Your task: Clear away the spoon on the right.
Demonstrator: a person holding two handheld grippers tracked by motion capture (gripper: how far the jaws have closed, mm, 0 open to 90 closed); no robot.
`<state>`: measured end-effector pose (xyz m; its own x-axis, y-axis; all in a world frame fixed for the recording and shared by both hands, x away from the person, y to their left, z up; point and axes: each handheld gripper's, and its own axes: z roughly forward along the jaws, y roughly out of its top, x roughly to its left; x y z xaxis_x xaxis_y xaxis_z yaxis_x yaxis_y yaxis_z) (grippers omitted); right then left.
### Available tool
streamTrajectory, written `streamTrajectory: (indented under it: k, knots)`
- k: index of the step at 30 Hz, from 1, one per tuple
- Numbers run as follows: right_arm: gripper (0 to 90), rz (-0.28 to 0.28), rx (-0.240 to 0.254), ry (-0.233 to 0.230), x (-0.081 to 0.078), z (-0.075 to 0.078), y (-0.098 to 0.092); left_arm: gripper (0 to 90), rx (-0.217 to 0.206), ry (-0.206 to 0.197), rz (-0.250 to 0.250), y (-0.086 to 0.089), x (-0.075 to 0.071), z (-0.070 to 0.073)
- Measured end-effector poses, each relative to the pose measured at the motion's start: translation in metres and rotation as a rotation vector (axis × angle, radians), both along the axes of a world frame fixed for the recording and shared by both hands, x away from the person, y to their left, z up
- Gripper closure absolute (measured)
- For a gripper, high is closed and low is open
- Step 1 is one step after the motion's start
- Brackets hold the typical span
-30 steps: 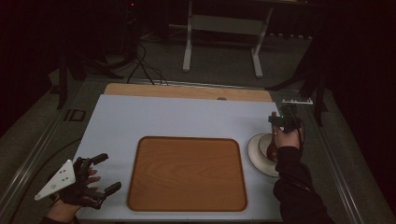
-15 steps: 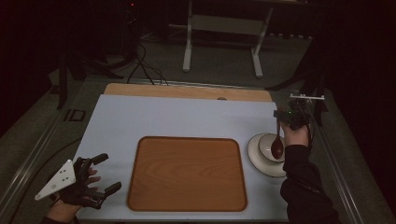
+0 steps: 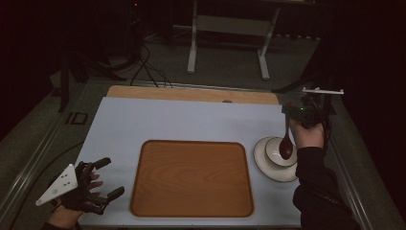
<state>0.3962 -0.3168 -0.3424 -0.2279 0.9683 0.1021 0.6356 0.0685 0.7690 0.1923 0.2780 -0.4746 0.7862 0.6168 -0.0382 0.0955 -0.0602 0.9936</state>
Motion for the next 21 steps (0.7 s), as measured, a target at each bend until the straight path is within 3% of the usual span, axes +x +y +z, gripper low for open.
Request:
streamTrajectory:
  k: [12, 21]
  knots:
    - [76.4, 0.073, -0.001, -0.014, -0.015, 0.02, 0.026, 0.0, -0.002, 0.006, 0.0, 0.0, 0.0, -0.001]
    - [76.4, 0.152, 0.016, -0.025, -0.027, 0.026, 0.049, 0.0, -0.002, 0.006, 0.0, 0.0, 0.0, -0.001]
